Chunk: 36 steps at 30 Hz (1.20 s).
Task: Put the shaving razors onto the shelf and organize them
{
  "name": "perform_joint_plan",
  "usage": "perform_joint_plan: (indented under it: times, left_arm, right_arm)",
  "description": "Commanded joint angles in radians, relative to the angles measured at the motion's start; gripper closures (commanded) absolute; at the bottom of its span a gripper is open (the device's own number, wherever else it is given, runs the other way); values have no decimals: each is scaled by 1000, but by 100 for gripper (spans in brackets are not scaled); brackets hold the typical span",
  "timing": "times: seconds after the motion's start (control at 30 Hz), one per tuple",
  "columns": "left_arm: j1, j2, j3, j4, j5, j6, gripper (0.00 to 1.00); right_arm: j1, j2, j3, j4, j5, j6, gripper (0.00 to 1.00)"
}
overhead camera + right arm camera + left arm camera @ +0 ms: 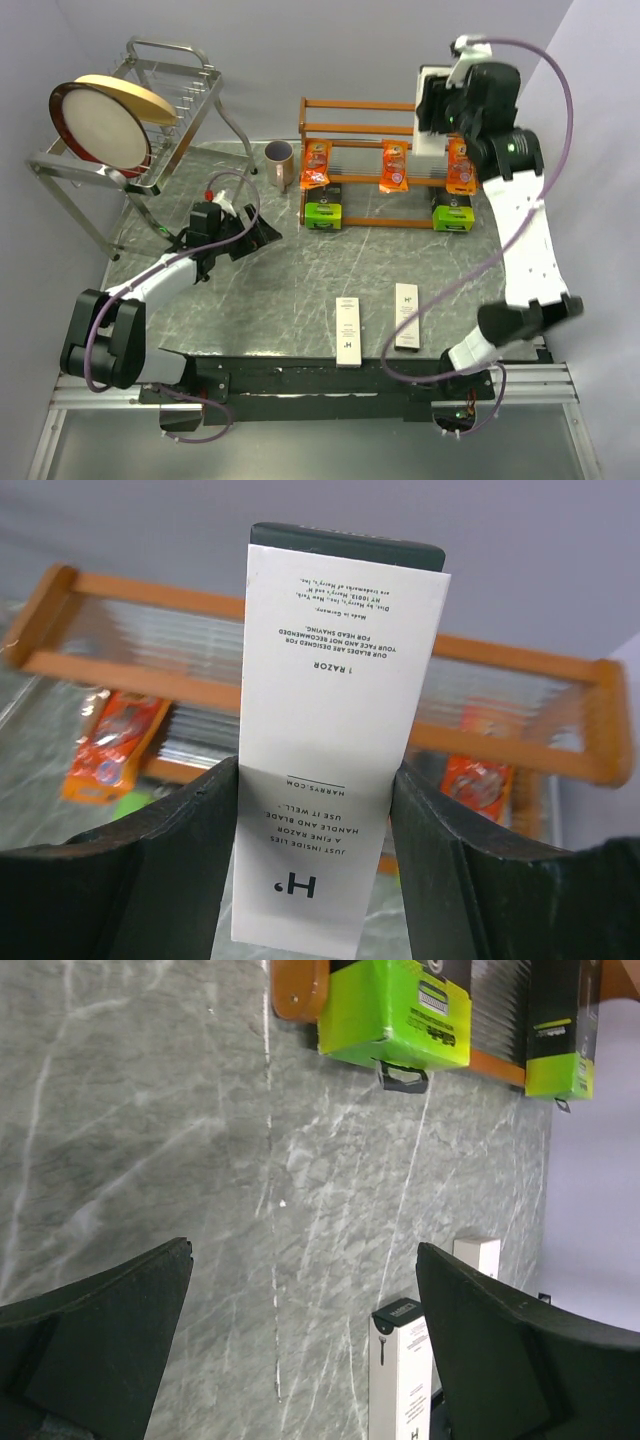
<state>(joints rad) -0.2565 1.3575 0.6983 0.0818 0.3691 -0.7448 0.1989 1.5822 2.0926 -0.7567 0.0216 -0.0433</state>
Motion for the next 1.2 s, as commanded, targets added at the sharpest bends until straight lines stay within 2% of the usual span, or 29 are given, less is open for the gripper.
perform_joint_plan:
  times: [0.0,0.07,0.3,0.53,0.77,1.17]
  left_arm:
    - [-15,-14,11,59,11,12,1]
    - [-15,-23,-3,64,8,9,1]
    - [-15,-75,-52,64,2,9,1]
    - [-15,-74,-65,82,10,-1,1]
    - [-15,-70,-69,81,13,-1,0]
    - [-13,-32,-57,95,7,-1,1]
  right_arm:
    - [-55,126,213,-76,26,-81,50]
    - [-97,157,263,-69,44,-99,49]
    - [-173,231,271,-27,55,-107,44]
    - [-188,283,250,37,70,-99,39]
    - [-222,378,293,80,75,-60,38]
    - [-242,449,285,125,92,-50,36]
